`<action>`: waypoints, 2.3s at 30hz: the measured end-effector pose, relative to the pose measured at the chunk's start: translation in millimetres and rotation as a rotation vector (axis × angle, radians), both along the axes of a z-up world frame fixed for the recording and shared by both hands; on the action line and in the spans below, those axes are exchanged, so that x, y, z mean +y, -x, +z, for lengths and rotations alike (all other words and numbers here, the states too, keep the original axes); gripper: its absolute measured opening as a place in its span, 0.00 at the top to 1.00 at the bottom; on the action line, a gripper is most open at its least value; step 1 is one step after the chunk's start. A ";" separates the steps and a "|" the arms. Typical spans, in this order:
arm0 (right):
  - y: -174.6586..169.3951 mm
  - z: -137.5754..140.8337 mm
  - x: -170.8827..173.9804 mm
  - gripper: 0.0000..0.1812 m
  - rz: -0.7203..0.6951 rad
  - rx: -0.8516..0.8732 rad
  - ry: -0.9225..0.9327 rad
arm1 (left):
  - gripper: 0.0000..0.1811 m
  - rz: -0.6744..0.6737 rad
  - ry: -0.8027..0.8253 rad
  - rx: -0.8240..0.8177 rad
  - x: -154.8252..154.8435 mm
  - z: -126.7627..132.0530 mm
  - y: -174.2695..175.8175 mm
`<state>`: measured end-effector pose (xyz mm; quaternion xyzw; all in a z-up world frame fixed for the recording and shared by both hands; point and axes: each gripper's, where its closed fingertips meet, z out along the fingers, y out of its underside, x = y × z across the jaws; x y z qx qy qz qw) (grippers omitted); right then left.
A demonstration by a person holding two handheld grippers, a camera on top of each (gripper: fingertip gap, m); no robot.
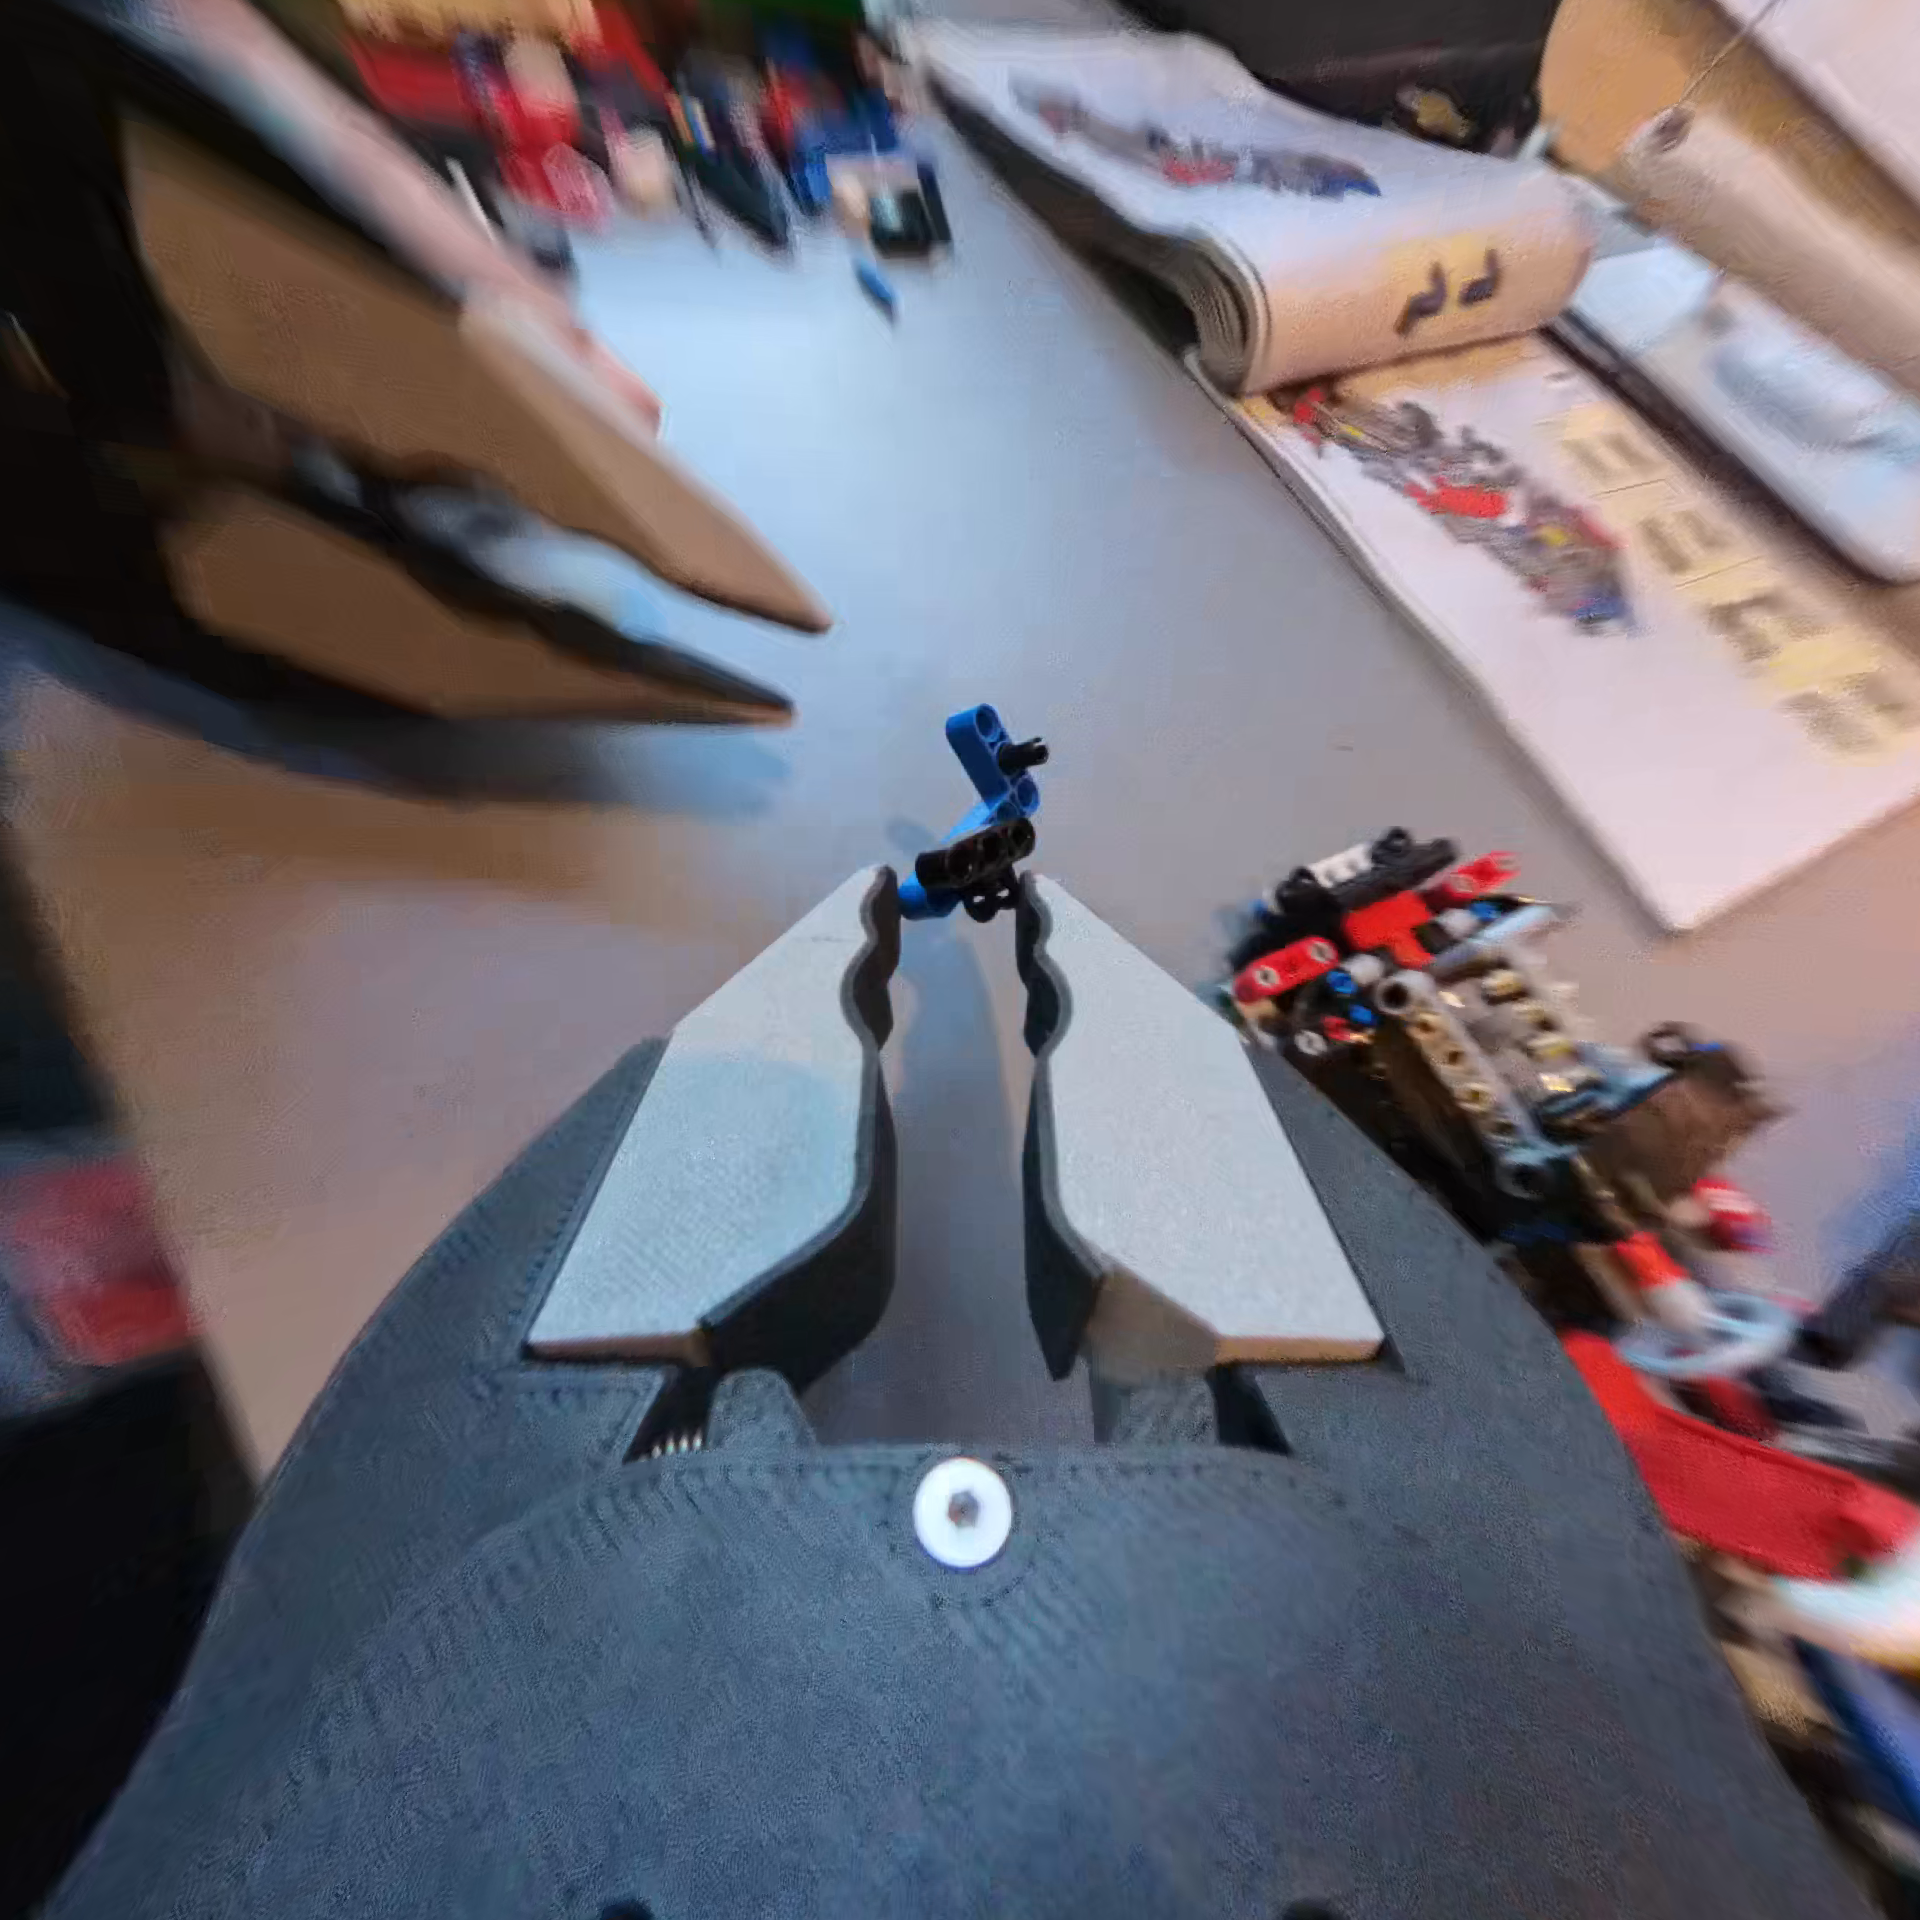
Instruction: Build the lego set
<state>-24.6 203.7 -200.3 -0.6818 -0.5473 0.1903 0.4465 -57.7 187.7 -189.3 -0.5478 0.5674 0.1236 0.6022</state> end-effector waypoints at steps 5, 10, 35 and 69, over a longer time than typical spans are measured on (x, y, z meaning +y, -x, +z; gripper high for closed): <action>4.6 -10.3 -7.4 0.89 0.041 -0.148 -0.272 | 0.89 0.034 0.494 -0.180 9.7 -15.0 -3.4; -0.9 8.3 -8.0 0.89 0.048 -0.091 -0.397 | 0.88 -0.103 0.708 -0.375 11.0 -0.1 -22.2; 8.1 37.4 7.0 0.90 -0.048 0.301 -0.015 | 0.97 0.045 0.290 -0.555 29.8 45.2 -26.0; -23.0 82.1 -70.1 0.87 0.581 0.688 0.795 | 0.97 -0.512 0.215 -0.665 -27.0 83.5 -50.0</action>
